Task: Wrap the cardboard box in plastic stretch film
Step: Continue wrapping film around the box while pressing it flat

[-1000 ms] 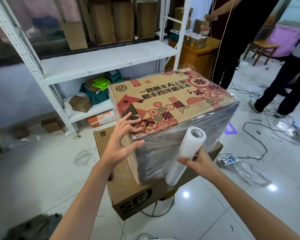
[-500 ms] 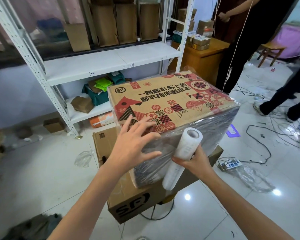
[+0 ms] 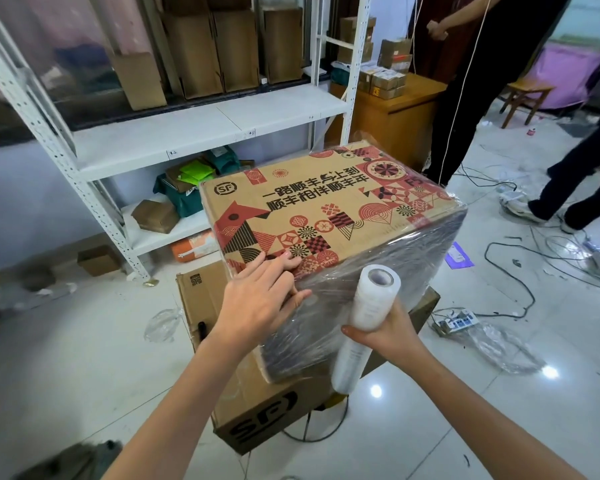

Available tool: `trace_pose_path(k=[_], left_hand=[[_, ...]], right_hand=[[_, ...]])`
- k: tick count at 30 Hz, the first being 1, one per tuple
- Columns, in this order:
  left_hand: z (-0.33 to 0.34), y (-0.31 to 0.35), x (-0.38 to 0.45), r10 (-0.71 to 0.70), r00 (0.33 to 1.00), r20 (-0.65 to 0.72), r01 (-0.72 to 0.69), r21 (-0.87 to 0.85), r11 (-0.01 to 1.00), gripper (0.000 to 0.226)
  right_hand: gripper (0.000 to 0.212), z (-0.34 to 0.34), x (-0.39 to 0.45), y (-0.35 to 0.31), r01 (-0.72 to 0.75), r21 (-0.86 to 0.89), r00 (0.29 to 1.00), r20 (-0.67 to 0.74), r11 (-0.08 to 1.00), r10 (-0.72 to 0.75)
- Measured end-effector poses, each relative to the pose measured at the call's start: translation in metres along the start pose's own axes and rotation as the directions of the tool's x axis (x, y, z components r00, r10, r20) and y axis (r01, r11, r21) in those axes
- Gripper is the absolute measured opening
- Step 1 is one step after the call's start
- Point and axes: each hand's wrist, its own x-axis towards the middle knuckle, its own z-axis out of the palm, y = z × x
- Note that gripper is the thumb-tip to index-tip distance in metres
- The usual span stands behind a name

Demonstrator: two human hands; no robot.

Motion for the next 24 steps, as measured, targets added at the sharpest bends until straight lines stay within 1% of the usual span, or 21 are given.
trace_pose_path(k=[4, 7, 9, 13, 14, 15, 16, 18, 20, 22, 24], left_hand=[[0.001, -0.001, -0.002, 0.024, 0.999, -0.038, -0.024, -0.004, 1.000, 0.037], [0.000, -0.003, -0.004, 0.062, 0.995, -0.080, -0.063, -0.020, 0.998, 0.038], [0.000, -0.004, -0.005, 0.069, 0.993, -0.092, -0.071, -0.023, 0.997, 0.038], [0.001, -0.008, -0.003, 0.057, 0.994, -0.094, -0.061, -0.044, 0.997, 0.038], [0.002, -0.008, -0.003, 0.061, 0.994, -0.089, -0.065, -0.045, 0.997, 0.038], [0.002, -0.008, -0.003, 0.066, 0.994, -0.085, -0.070, -0.047, 0.996, 0.039], [0.002, -0.008, -0.003, 0.071, 0.994, -0.083, -0.076, -0.052, 0.996, 0.039], [0.002, -0.007, -0.005, 0.076, 0.993, -0.090, -0.082, -0.068, 0.994, 0.040], [0.002, -0.007, -0.007, 0.074, 0.992, -0.107, -0.083, -0.079, 0.993, 0.039], [0.001, -0.007, -0.008, 0.068, 0.989, -0.129, -0.079, -0.088, 0.993, 0.038], [0.000, -0.008, -0.009, 0.063, 0.986, -0.153, -0.077, -0.089, 0.993, 0.036]], right_hand=[[0.090, -0.001, -0.003, 0.000, 0.017, 0.025, 1.000, 0.006, 1.000, -0.017], [0.091, -0.003, -0.004, 0.002, -0.024, 0.099, 1.000, 0.010, 0.995, 0.023], [0.084, -0.004, -0.004, 0.002, -0.047, 0.163, 0.999, 0.000, 0.986, 0.048], [0.057, -0.004, -0.008, 0.004, -0.061, 0.233, 0.998, 0.004, 0.971, 0.062], [0.054, -0.004, -0.009, 0.004, -0.062, 0.254, 0.998, 0.002, 0.965, 0.064], [0.057, -0.004, -0.010, 0.003, -0.065, 0.282, 0.998, -0.006, 0.957, 0.069], [0.067, -0.004, -0.011, 0.002, -0.066, 0.308, 0.997, -0.024, 0.949, 0.078], [0.096, -0.003, -0.013, -0.003, -0.067, 0.338, 0.992, -0.081, 0.939, 0.100], [0.113, -0.002, -0.013, -0.007, -0.043, 0.335, 0.987, -0.133, 0.941, 0.092], [0.118, 0.000, -0.010, -0.011, -0.002, 0.312, 0.981, -0.183, 0.950, 0.062], [0.110, 0.003, -0.006, -0.015, 0.034, 0.295, 0.971, -0.237, 0.955, 0.038]])
